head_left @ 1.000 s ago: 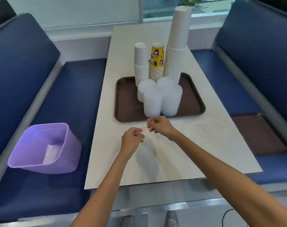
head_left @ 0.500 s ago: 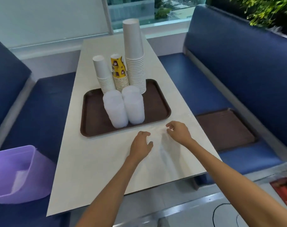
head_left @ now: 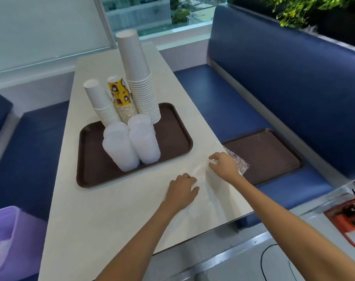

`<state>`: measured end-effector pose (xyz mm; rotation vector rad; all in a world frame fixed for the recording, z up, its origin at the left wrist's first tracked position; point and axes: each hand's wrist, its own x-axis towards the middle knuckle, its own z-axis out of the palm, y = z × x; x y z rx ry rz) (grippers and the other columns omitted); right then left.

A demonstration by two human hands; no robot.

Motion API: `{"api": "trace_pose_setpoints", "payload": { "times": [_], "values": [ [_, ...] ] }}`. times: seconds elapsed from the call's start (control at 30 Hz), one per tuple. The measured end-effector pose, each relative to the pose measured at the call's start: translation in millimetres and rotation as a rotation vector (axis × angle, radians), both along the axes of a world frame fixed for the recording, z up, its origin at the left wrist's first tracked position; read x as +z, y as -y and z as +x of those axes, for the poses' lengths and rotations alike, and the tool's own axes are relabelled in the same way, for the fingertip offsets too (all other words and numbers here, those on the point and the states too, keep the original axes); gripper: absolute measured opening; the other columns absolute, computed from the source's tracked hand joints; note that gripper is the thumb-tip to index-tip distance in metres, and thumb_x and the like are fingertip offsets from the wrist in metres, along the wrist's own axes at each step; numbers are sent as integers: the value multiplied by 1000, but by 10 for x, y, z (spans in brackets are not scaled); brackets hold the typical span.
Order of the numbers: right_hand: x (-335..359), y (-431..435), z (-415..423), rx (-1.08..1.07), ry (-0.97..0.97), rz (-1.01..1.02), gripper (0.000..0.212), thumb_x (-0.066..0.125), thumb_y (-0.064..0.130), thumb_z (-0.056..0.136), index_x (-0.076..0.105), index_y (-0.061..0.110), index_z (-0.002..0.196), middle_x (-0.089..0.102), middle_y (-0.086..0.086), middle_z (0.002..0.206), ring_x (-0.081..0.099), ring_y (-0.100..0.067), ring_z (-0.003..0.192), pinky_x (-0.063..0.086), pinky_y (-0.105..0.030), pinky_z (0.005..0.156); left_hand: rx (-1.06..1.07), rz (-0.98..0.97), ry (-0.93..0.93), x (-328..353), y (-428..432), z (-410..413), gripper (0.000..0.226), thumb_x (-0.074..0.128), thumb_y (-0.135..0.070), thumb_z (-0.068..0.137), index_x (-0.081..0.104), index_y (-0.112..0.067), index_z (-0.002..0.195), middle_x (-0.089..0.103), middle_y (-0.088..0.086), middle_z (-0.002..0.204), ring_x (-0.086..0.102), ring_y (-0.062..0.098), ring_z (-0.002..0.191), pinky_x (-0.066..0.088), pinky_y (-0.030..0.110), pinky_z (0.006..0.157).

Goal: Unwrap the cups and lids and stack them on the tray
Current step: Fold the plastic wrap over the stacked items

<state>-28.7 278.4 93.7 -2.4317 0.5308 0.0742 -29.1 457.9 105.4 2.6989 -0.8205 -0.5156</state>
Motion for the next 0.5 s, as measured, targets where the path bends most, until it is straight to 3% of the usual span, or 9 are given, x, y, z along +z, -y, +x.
{"api": "trace_pose_setpoints", "payload": {
  "times": [0.17,0.33,0.5],
  "values": [
    [-35,106,-26,-11,15,30,28,61,11,87,63,9,115,62,-10,118,58,-24,106,42,-29,87,233,-176,31,-35,114,103,39,52,-29,96,52,-12,130,48,8,129,46,25,120,40,36,98],
    [-71,145,-55,-11,28,61,31,60,7,85,64,9,115,63,-8,117,58,-23,107,43,-30,89,328,-26,72,-71,292,173,60,52,-44,93,35,-9,139,37,10,138,36,26,127,35,36,100],
    [-96,159,-74,-7,60,77,33,59,4,83,64,9,116,65,-7,115,59,-24,107,44,-32,91,349,62,79,-111,502,257,57,57,-45,90,40,-10,132,41,9,134,37,26,124,35,34,97]
  ]
}}
